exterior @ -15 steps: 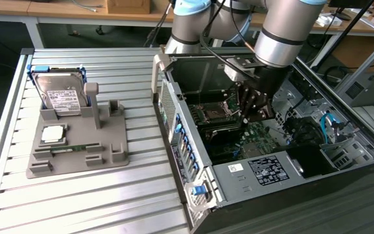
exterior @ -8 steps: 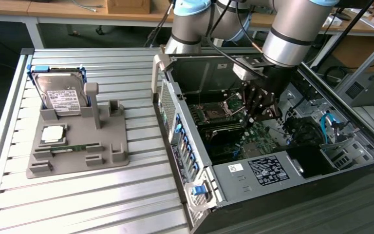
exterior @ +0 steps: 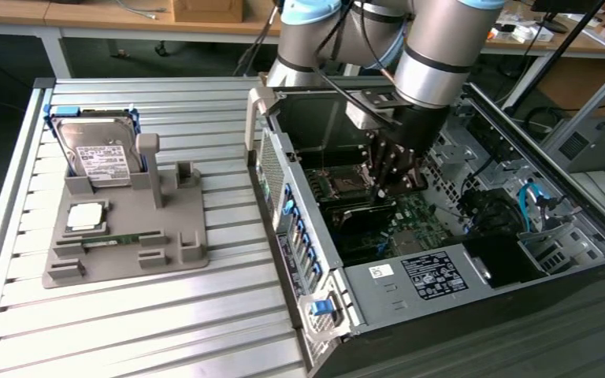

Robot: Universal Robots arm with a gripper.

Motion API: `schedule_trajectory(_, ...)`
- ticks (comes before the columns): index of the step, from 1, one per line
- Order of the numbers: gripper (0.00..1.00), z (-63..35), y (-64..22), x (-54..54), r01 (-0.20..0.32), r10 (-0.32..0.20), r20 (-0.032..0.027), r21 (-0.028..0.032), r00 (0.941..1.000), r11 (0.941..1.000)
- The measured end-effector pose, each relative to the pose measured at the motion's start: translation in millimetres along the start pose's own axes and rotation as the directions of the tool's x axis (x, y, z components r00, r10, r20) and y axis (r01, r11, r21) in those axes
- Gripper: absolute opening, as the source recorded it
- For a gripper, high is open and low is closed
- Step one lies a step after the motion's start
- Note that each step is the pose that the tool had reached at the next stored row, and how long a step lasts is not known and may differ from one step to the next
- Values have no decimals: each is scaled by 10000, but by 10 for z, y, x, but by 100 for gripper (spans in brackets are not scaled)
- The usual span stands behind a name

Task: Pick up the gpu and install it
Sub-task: 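Press down on the gpu until it lock into place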

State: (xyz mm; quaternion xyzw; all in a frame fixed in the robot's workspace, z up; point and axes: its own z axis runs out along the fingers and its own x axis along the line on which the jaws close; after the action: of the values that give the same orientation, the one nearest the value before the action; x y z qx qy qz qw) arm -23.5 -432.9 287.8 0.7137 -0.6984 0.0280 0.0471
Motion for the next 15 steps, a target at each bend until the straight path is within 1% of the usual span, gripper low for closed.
schedule_trajectory(4, 11, 39, 186, -65, 2, -2, 4, 2, 10000, 10000)
schedule_trajectory(8, 11, 81, 366, -90, -1, 1, 0, 4, 10000, 10000)
schedule_trajectory(11, 11, 108, 527, -97, -2, 2, 2, 9, 10000, 10000)
schedule_trajectory(15, 11, 124, 558, -96, 0, 0, -2, 7, 10000, 10000)
